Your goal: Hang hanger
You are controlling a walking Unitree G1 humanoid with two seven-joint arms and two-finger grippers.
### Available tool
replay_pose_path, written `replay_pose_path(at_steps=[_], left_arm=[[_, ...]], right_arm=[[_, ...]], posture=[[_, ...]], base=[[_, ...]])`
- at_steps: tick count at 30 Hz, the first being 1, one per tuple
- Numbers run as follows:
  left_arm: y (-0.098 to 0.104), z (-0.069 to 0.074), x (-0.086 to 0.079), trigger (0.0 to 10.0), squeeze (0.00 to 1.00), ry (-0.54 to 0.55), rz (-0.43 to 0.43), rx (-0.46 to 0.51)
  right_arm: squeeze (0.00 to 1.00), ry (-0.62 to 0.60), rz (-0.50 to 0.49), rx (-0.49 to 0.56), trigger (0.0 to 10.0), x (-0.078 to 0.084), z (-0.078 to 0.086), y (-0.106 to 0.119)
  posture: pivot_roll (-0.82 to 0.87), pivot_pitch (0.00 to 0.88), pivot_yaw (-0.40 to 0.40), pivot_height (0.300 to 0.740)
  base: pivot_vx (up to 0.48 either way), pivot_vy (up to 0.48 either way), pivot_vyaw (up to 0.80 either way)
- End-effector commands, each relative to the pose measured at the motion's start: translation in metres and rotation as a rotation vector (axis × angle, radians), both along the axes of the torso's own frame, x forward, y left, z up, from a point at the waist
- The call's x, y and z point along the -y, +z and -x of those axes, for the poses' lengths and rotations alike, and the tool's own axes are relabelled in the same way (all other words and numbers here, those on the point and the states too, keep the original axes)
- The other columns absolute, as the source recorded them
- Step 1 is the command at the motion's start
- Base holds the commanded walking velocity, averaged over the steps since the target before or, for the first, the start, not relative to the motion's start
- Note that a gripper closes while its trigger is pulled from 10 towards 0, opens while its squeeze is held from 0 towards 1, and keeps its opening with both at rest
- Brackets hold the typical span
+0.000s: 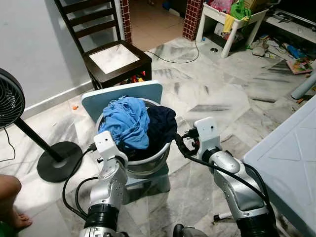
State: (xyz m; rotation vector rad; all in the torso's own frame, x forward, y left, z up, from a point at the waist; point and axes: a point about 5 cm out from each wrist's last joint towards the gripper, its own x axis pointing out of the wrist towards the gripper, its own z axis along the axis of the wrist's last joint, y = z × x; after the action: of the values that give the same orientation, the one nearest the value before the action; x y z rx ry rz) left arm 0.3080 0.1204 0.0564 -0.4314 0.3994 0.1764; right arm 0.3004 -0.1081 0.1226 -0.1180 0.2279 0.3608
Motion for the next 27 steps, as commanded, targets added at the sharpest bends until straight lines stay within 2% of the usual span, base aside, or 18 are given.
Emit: replay_pose_path(at_steps=[1, 8, 13, 17, 20, 22, 23, 27], left_arm=[[-0.002, 0.003, 0.0, 0.0, 0.0, -0.009, -0.012, -0.013], [-0.001, 0.019, -0.009, 0.0, 0.0, 0.004, -0.047, -0.005], [0.005, 0.029, -0.018, 0.0, 0.0, 0.01, -0.062, 0.047], [0.016, 0.035, -0.021, 0.0, 0.0, -0.048, -0.1, 0.107], [0.032, 0.039, -0.021, 0.0, 0.0, -0.142, -0.145, 0.198], [0.052, 0.047, -0.02, 0.0, 0.0, -0.288, -0.224, 0.305], [0.054, 0.046, -0.021, 0.0, 0.0, -0.306, -0.233, 0.317], [0.071, 0.048, -0.027, 0.0, 0.0, -0.479, -0.377, 0.384]], right_arm=[[0.0, -0.008, 0.001, 0.003, 10.0, 0.001, -0.001, 0.0], [0.0, -0.004, -0.002, 0.015, 10.0, -0.001, -0.007, 0.001], [0.0, 0.0, -0.007, 0.024, 10.0, -0.005, -0.011, 0.002], [0.0, 0.004, -0.01, 0.031, 10.0, -0.006, -0.015, 0.003], [0.0, 0.012, -0.012, 0.039, 10.0, -0.008, -0.019, 0.003], [0.0, 0.019, -0.016, 0.051, 10.0, -0.01, -0.023, 0.005], [0.0, 0.02, -0.016, 0.052, 10.0, -0.01, -0.025, 0.005], [0.0, 0.028, -0.022, 0.066, 10.0, -0.013, -0.029, 0.007]], posture=[[-0.02, 0.137, 0.009, 0.74], [0.0, 0.119, 0.007, 0.74], [0.01, 0.101, 0.007, 0.74], [0.03, 0.087, 0.002, 0.74], [0.05, 0.067, -0.001, 0.74], [0.07, 0.048, -0.005, 0.74], [0.07, 0.045, -0.007, 0.74], [0.09, 0.02, -0.007, 0.74]], base=[[0.0, 0.0, 0.0], [0.0, 0.0, 0.0], [0.0, 0.0, 0.0], [0.0, 0.0, 0.0], [0.0, 0.0, 0.0], [0.0, 0.0, 0.0], [0.0, 0.0, 0.0], [0.0, 0.0, 0.0]])
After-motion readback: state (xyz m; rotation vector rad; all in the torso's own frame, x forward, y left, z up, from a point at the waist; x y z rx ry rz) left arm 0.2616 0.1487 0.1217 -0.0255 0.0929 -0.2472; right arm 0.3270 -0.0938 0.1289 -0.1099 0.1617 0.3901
